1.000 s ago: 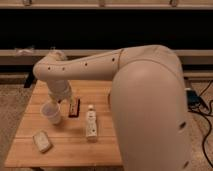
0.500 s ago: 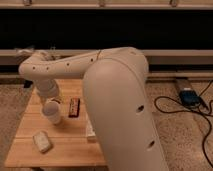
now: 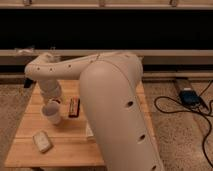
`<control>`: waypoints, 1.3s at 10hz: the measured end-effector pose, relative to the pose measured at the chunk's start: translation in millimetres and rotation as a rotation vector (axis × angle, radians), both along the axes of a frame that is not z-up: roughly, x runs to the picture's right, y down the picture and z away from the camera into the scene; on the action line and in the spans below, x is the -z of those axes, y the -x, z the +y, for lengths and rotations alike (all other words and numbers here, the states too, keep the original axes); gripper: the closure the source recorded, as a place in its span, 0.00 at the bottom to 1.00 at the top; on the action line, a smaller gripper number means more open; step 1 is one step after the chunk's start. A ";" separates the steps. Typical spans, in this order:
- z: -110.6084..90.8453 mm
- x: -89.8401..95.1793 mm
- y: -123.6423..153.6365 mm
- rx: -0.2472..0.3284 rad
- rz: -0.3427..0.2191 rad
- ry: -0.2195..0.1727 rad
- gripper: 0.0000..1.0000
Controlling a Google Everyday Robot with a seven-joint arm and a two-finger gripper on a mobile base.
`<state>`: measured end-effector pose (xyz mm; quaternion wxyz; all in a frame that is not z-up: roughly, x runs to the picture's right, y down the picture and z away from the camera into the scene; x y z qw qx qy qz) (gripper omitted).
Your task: Pick up the ceramic cup
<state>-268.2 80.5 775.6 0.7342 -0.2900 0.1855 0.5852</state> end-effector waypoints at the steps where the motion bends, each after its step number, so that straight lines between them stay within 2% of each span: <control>1: 3.6 -4.6 0.3 0.007 0.000 0.004 0.35; 8: 25.5 -22.7 -5.0 0.038 -0.005 0.037 0.37; 10: 29.8 -25.9 -10.5 0.045 -0.009 0.049 0.53; 12: 34.1 -26.3 -14.5 0.039 -0.029 0.064 0.75; 13: 32.2 -24.5 -17.9 0.029 -0.041 0.067 0.83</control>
